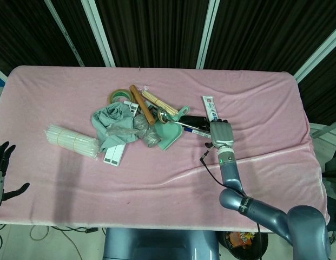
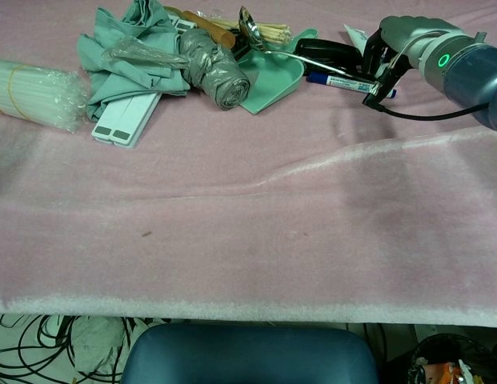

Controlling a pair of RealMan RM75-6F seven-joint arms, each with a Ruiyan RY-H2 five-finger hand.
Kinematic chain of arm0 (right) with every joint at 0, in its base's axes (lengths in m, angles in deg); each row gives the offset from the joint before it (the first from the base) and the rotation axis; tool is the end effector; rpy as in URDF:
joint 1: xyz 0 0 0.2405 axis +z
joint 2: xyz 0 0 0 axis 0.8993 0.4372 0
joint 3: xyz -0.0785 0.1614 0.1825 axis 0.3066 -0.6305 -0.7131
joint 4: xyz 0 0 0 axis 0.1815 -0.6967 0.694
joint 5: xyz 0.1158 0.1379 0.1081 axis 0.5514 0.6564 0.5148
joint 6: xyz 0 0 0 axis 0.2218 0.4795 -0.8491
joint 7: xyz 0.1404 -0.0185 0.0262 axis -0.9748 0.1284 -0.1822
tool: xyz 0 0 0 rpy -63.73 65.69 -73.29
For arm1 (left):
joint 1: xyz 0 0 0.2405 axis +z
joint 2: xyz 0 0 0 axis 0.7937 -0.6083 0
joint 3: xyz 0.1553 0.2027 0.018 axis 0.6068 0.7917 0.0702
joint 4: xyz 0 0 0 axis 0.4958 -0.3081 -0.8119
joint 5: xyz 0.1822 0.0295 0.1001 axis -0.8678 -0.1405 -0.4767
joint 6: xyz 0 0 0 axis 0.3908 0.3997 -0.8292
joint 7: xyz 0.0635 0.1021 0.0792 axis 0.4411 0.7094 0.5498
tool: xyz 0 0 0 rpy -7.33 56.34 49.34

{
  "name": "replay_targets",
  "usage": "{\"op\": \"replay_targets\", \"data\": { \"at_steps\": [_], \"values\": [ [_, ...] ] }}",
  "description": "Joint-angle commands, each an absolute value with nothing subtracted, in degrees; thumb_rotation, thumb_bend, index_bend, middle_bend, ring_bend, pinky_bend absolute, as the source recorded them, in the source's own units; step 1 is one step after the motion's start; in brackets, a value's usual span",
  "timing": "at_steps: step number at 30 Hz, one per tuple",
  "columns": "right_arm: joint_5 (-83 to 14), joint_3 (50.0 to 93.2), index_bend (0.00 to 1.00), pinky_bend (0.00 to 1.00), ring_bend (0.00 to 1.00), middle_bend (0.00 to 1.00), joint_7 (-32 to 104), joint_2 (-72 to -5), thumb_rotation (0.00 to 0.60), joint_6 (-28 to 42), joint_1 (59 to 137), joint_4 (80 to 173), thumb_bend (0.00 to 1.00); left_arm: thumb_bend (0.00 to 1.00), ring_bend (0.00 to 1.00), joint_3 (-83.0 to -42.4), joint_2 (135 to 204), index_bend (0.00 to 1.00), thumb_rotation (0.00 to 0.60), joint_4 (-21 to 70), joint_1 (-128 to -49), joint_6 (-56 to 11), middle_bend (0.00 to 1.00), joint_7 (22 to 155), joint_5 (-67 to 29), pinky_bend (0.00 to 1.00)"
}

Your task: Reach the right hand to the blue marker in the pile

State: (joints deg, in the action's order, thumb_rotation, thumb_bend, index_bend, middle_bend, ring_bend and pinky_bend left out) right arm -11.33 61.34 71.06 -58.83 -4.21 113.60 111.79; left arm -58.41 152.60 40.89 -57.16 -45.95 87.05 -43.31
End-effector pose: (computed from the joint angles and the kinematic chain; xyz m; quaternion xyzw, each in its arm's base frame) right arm -0.1712 -0.4195 -0.0389 0.6428 -0.4402 0.2934 0.5540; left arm -0.3177 0.1841 0.1607 -0.5752 -0.3710 -0.4053 0.6060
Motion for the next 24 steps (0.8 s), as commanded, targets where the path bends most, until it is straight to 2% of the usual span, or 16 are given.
{"op": "replay_targets", "data": {
  "at_steps": [1,6,19,24],
  "values": [
    [-11.19,61.51,0.43,0.28,0.26,0.35,70.84,-59.58,0.600,-5.05,114.09,110.27,0.24,0.00,0.00,-58.47,152.60,0.00,0.600,40.95,-57.17,-45.88,0.00,87.12,-43.17,0.00],
    [-10.28,61.71,0.43,0.29,0.27,0.41,71.16,-60.48,0.600,-6.42,114.57,108.68,0.35,0.00,0.00,-58.57,152.55,0.00,0.600,41.13,-57.18,-45.60,0.00,87.20,-42.77,0.00],
    [-9.57,63.34,0.50,0.32,0.30,0.47,71.29,-61.94,0.600,-7.98,113.82,106.17,0.39,0.00,0.00,-58.71,152.48,0.00,0.600,41.22,-57.23,-45.32,0.00,86.80,-42.44,0.00],
    [-10.09,64.08,0.60,0.34,0.33,0.56,70.97,-62.25,0.600,-7.85,113.10,105.99,0.41,0.00,0.00,-58.76,152.46,0.00,0.600,41.25,-57.20,-45.42,0.00,86.62,-42.47,0.00]
  ]
}}
